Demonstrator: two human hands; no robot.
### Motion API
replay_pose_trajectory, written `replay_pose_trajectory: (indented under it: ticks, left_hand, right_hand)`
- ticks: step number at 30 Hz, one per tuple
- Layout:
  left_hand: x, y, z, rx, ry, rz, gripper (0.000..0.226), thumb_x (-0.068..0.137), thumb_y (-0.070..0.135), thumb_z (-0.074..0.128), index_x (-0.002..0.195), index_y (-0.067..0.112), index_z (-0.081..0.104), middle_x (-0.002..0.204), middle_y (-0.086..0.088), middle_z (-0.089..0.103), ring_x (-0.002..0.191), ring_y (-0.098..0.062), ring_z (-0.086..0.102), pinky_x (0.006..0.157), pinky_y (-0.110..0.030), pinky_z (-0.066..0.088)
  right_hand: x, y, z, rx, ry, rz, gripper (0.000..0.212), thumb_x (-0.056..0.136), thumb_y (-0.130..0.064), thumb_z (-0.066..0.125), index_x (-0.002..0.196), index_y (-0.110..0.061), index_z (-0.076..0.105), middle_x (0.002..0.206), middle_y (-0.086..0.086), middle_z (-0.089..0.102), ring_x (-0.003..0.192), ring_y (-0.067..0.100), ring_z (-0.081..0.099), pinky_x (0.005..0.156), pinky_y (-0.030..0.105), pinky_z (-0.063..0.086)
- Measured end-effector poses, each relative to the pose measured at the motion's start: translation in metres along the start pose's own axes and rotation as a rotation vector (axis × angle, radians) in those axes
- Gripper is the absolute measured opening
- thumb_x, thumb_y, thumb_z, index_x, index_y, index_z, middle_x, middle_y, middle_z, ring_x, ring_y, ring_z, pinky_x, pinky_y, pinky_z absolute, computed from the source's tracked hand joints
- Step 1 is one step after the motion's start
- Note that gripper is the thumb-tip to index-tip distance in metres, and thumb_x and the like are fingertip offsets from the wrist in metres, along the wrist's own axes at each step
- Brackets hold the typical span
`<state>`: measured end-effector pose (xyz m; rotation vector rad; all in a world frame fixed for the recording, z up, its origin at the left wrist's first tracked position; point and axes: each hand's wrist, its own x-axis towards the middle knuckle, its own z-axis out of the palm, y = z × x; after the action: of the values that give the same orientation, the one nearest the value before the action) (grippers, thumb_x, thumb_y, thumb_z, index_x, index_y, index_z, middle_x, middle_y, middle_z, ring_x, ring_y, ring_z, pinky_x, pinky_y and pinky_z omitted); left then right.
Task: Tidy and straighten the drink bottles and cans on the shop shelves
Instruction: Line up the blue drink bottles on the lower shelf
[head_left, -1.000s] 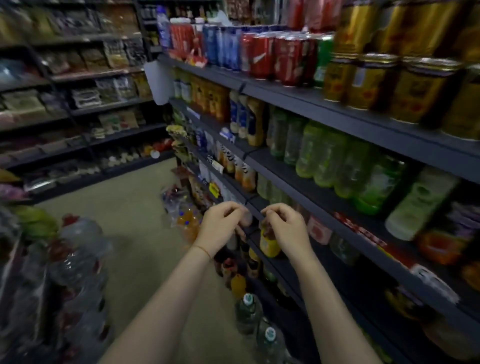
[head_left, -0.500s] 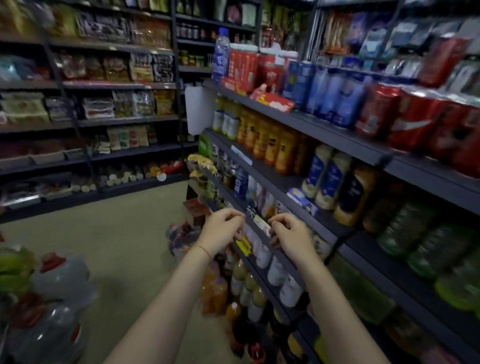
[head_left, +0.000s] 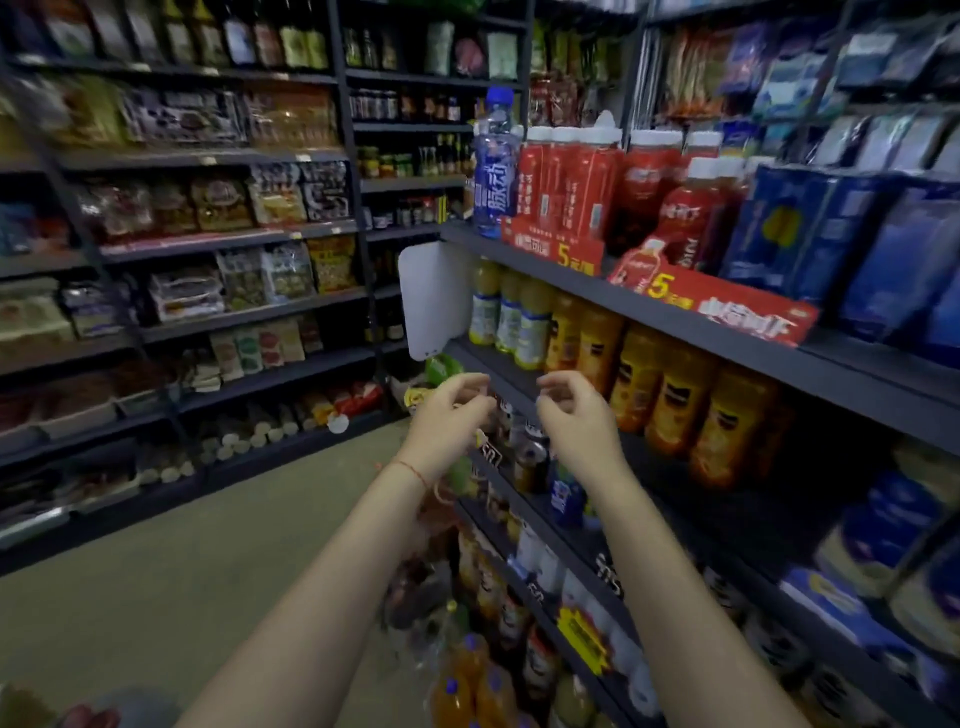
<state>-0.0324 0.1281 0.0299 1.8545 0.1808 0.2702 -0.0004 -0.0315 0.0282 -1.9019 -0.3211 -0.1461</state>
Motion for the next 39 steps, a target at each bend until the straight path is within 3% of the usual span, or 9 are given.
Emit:
replay_pose_trajectory:
  ticks: [2, 5, 11, 18, 21, 28, 31, 36, 39]
  left_hand:
    - [0.047, 0.006, -0.012, 0.033, 0.024, 0.025, 0.033, 0.097, 0.026, 0.056, 0.130, 0.026, 0.057, 0.111, 0.006, 0.065, 0.097, -0.012, 0.065, 0.081, -0.037, 0.058]
    - [0.117, 0.018, -0.029, 0.045, 0.028, 0.089, 0.033, 0.097, 0.023, 0.056, 0.130, 0.026, 0.054, 0.109, 0.014, 0.060, 0.098, -0.001, 0.058, 0.076, -0.021, 0.048]
    - [0.245, 0.040, -0.053, -0.034, 0.076, 0.240, 0.040, 0.100, 0.012, 0.051, 0.139, 0.015, 0.049, 0.119, 0.009, 0.053, 0.112, -0.007, 0.052, 0.083, -0.013, 0.041]
    - [0.360, 0.064, -0.061, -0.275, -0.077, 0.313, 0.041, 0.098, 0.036, 0.048, 0.136, 0.022, 0.053, 0.126, 0.007, 0.059, 0.120, -0.011, 0.054, 0.102, -0.029, 0.044]
    - [0.384, 0.066, -0.063, -0.267, -0.184, 0.311, 0.053, 0.092, 0.051, 0.043, 0.138, 0.026, 0.052, 0.139, 0.003, 0.056, 0.128, -0.014, 0.051, 0.111, -0.039, 0.040]
    - [0.411, 0.064, -0.073, -0.427, -0.290, 0.352, 0.038, 0.102, 0.035, 0.044, 0.129, 0.015, 0.060, 0.124, 0.001, 0.063, 0.117, -0.011, 0.057, 0.101, -0.025, 0.044]
    - [0.408, 0.063, -0.085, -0.518, -0.322, 0.364, 0.045, 0.092, 0.039, 0.046, 0.128, 0.016, 0.061, 0.128, 0.001, 0.063, 0.119, -0.010, 0.058, 0.103, -0.026, 0.046]
    - [0.386, 0.061, -0.108, -0.710, -0.390, 0.411, 0.017, 0.099, 0.025, 0.056, 0.112, 0.035, 0.056, 0.117, -0.002, 0.065, 0.109, -0.018, 0.065, 0.086, -0.029, 0.054]
    - [0.367, 0.063, -0.114, -0.776, -0.375, 0.364, 0.026, 0.086, 0.031, 0.066, 0.110, 0.026, 0.057, 0.115, -0.009, 0.067, 0.103, -0.022, 0.068, 0.080, -0.027, 0.054]
  right_hand:
    - [0.050, -0.010, 0.013, -0.037, 0.035, -0.076, 0.018, 0.096, -0.017, 0.056, 0.113, -0.023, 0.060, 0.108, -0.006, 0.061, 0.098, 0.009, 0.058, 0.080, 0.027, 0.047]
    - [0.122, -0.030, 0.031, -0.143, 0.108, -0.204, 0.024, 0.094, -0.012, 0.057, 0.117, -0.017, 0.060, 0.115, -0.002, 0.059, 0.108, 0.013, 0.055, 0.092, 0.027, 0.045]
    - [0.242, -0.072, 0.075, -0.531, 0.324, -0.467, 0.030, 0.087, -0.013, 0.058, 0.116, -0.010, 0.062, 0.112, 0.007, 0.063, 0.108, 0.026, 0.054, 0.096, 0.041, 0.043]
    - [0.342, -0.095, 0.126, -0.926, 0.672, -0.177, 0.080, 0.090, -0.050, 0.060, 0.147, -0.002, 0.029, 0.137, 0.014, 0.046, 0.124, 0.030, 0.049, 0.096, 0.039, 0.043]
    - [0.363, -0.095, 0.139, -0.918, 0.812, -0.073, 0.089, 0.086, -0.056, 0.063, 0.146, 0.000, 0.029, 0.137, 0.016, 0.045, 0.121, 0.031, 0.052, 0.094, 0.040, 0.047]
    - [0.374, -0.097, 0.155, -0.825, 0.970, -0.028, 0.083, 0.077, -0.056, 0.073, 0.134, -0.004, 0.042, 0.125, 0.013, 0.049, 0.113, 0.030, 0.053, 0.093, 0.039, 0.046]
    - [0.370, -0.096, 0.159, -0.641, 0.940, -0.157, 0.078, 0.073, -0.050, 0.079, 0.130, -0.006, 0.048, 0.119, 0.011, 0.050, 0.109, 0.027, 0.052, 0.091, 0.037, 0.048]
    - [0.351, -0.108, 0.164, -0.549, 0.859, -0.373, 0.078, 0.070, -0.052, 0.073, 0.131, -0.008, 0.051, 0.115, 0.008, 0.049, 0.104, 0.022, 0.053, 0.088, 0.039, 0.051]
    - [0.328, -0.118, 0.164, -0.501, 0.743, -0.396, 0.075, 0.070, -0.048, 0.072, 0.132, -0.010, 0.051, 0.113, 0.003, 0.044, 0.100, 0.019, 0.054, 0.085, 0.036, 0.055]
